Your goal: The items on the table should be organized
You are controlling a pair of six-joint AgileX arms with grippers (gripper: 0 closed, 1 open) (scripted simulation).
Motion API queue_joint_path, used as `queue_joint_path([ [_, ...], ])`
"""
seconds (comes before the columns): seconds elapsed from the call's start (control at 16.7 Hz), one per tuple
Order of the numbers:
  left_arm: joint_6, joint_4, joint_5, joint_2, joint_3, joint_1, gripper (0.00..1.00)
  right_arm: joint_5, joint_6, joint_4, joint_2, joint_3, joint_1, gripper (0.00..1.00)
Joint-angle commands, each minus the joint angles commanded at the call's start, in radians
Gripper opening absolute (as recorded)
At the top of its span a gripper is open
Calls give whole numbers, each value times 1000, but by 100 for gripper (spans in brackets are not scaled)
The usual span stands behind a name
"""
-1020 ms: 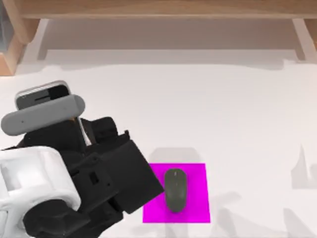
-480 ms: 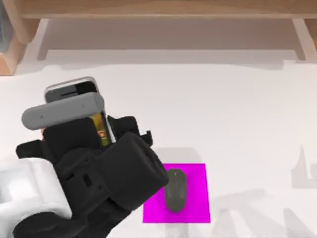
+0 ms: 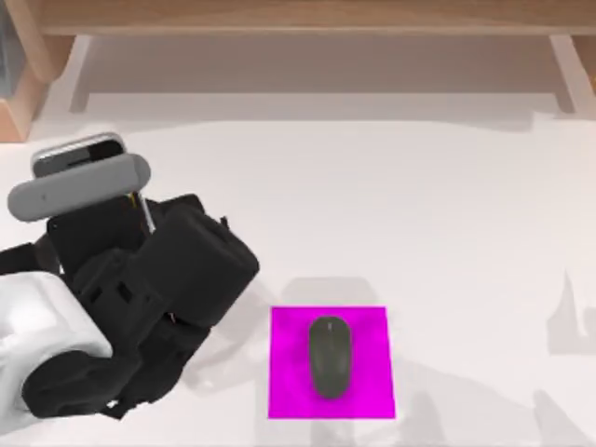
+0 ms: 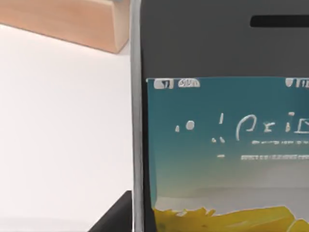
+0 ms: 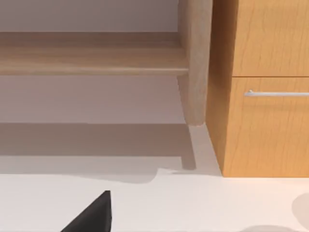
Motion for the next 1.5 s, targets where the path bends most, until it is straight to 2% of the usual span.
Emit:
queue_joint_path([
  [0.24,1,2,0,1,-1,3,0,0,0,0,0,0,0,100],
  [1.02,1,2,0,1,-1,3,98,0,0,0,0,0,0,100],
  [1.5,1,2,0,1,-1,3,100,0,0,0,0,0,0,100],
])
